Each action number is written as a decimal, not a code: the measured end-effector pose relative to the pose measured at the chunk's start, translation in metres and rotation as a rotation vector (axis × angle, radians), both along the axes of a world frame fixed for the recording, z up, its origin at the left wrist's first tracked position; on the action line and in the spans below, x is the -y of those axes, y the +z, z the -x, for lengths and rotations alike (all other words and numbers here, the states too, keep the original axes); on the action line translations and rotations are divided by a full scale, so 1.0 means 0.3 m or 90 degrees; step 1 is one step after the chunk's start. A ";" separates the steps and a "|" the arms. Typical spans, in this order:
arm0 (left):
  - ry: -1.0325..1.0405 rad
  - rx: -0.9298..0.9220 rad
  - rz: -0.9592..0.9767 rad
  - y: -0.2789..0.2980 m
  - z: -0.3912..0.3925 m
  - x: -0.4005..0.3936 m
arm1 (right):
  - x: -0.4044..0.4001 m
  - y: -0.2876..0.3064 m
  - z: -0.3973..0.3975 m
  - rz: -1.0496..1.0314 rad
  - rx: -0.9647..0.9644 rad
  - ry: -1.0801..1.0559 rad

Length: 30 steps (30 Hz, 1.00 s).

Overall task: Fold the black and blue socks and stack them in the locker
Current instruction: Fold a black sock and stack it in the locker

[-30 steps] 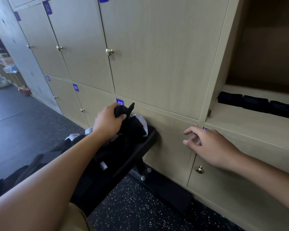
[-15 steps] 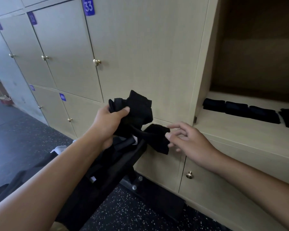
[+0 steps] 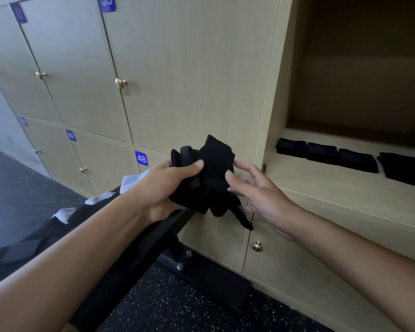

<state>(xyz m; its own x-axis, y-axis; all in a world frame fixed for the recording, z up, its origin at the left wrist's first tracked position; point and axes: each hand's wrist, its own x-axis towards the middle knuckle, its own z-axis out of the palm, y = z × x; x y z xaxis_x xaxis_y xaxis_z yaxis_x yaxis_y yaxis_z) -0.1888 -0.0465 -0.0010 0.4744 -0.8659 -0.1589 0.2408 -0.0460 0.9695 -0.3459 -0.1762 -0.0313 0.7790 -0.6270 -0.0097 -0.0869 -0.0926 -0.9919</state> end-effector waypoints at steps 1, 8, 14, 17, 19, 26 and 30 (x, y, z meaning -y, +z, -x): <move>-0.016 -0.001 -0.009 -0.004 0.009 0.001 | -0.004 0.000 0.000 -0.011 0.006 0.008; 0.004 -0.067 -0.071 -0.016 0.019 0.015 | -0.025 -0.011 -0.018 0.014 0.064 -0.032; 0.085 -0.128 -0.062 -0.007 -0.043 -0.031 | -0.041 -0.011 -0.079 0.027 0.095 -0.076; 0.182 -0.107 -0.030 0.008 -0.104 -0.071 | -0.036 -0.020 -0.144 0.031 0.090 -0.133; 0.272 -0.086 0.010 0.024 -0.164 -0.111 | -0.026 -0.032 -0.197 0.041 0.075 -0.166; 0.388 -0.062 0.073 0.055 -0.319 -0.259 | -0.064 -0.087 -0.440 -0.114 0.033 -0.113; 0.376 -0.056 0.065 0.042 -0.339 -0.282 | -0.115 -0.088 -0.511 -0.283 0.071 -0.022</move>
